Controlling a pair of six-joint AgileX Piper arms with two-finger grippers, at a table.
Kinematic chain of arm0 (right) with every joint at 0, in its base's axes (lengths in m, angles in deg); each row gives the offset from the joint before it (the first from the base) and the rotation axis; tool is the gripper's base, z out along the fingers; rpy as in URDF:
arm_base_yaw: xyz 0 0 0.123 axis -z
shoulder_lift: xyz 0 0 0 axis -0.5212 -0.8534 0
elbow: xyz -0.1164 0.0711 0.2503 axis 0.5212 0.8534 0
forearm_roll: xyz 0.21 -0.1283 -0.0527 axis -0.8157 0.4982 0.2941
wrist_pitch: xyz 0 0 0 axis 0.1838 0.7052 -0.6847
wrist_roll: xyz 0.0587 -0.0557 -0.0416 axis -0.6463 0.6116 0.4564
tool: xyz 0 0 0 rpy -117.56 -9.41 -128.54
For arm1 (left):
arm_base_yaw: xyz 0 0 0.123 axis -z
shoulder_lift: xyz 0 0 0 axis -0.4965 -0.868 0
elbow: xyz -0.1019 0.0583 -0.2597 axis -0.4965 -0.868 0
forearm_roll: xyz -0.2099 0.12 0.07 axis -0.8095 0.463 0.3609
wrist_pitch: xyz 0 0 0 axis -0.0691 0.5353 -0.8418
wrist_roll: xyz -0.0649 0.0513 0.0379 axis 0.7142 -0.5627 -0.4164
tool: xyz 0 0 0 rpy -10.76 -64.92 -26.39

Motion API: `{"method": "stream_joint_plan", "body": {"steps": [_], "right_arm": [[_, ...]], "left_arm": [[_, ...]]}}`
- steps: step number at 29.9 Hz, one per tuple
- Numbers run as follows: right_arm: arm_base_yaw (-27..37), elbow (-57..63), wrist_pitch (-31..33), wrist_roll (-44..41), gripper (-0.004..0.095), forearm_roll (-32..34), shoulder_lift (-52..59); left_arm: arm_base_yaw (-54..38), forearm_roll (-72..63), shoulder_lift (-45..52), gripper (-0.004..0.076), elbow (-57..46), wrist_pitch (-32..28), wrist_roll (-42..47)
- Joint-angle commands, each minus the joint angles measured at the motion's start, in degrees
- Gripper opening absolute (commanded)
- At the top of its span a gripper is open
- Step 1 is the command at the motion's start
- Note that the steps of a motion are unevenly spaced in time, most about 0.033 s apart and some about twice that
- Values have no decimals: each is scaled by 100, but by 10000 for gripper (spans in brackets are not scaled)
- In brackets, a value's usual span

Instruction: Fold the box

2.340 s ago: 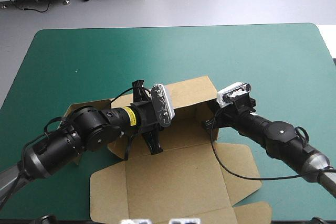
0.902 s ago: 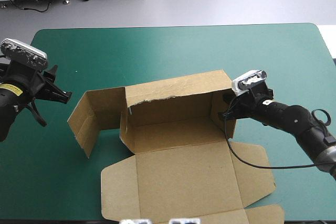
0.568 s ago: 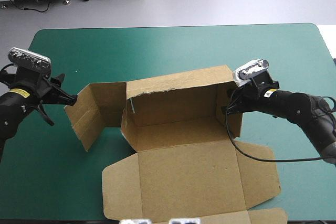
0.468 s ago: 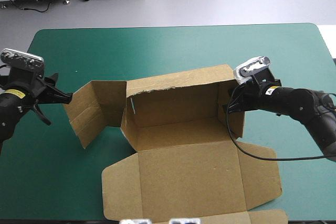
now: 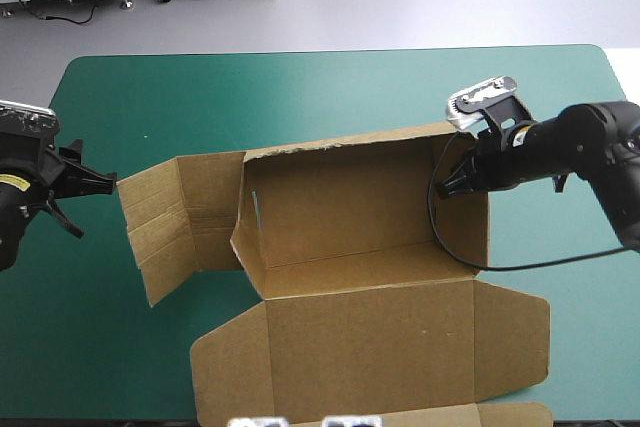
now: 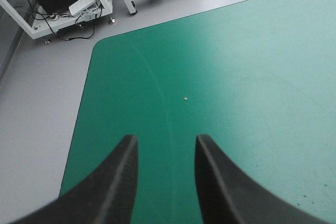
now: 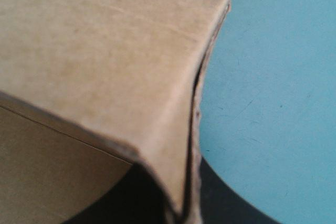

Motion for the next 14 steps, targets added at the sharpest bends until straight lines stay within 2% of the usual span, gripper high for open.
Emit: {"method": "stream_joint_plan", "body": {"steps": [1,14], "right_arm": [[-9,-434,380,287,-25,187,-336],[-9,-1190,380,480,-25,-104,-2141]], "left_arm": [[-7,-37,87,263,148,-411,57],[-7,-220,87,263,148,-390,57]]}}
